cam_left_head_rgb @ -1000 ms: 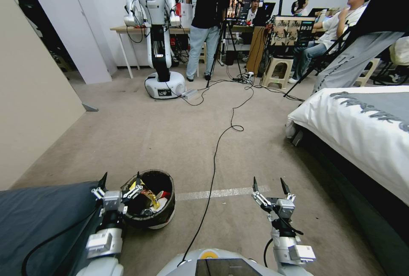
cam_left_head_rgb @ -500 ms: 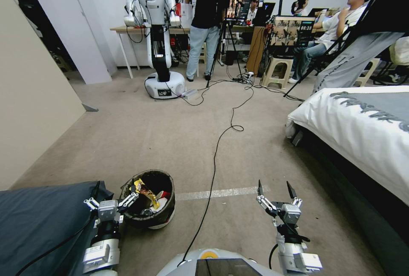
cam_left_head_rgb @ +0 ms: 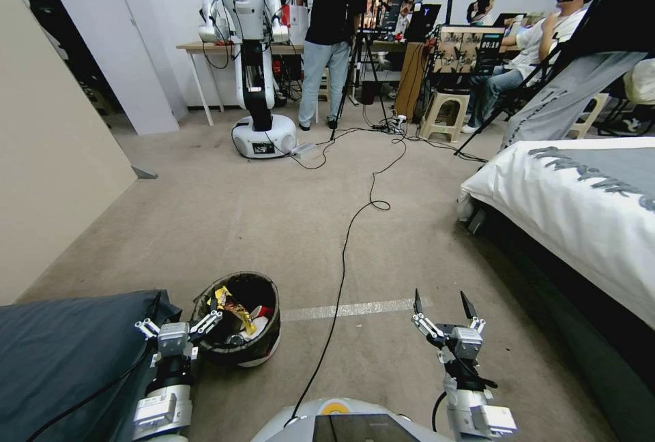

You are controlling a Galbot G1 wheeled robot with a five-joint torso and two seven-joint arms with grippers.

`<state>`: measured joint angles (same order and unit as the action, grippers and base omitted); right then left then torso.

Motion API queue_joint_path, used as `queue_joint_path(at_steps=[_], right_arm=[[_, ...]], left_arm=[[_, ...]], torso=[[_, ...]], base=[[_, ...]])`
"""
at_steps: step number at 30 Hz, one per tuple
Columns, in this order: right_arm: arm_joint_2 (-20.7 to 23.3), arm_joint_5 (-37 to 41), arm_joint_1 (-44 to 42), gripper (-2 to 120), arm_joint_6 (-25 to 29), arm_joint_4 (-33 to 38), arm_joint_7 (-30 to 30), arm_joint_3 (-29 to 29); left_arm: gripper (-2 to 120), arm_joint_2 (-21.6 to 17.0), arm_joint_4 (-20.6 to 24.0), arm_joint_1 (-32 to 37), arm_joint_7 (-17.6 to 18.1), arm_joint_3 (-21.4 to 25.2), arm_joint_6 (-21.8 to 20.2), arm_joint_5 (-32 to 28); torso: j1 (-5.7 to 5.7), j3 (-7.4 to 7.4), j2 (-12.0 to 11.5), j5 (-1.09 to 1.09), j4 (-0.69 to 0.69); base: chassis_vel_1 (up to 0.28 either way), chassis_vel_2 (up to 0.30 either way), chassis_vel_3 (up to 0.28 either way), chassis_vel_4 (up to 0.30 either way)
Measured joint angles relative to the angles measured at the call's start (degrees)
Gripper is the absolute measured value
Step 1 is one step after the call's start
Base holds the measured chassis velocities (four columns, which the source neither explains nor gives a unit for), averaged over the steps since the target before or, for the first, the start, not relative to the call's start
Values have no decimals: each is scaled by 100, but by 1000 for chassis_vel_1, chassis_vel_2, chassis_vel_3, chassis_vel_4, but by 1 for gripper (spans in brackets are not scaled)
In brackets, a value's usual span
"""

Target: Pick up the trash bin, then pick up the garbage from the floor and place it into the trash bin.

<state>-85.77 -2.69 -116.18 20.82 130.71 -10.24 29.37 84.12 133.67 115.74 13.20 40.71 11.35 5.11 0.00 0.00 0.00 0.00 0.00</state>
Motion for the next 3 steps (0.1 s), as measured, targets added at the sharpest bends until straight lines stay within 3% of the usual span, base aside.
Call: queue_joint_path(at_steps=[3], right_arm=[[0,0,1,100,-1,-1,0,0]], left_arm=[[100,0,-2,-1,-2,0,-3,-1]], torso=[[0,0,0,0,0]], base=[[0,0,0,0]])
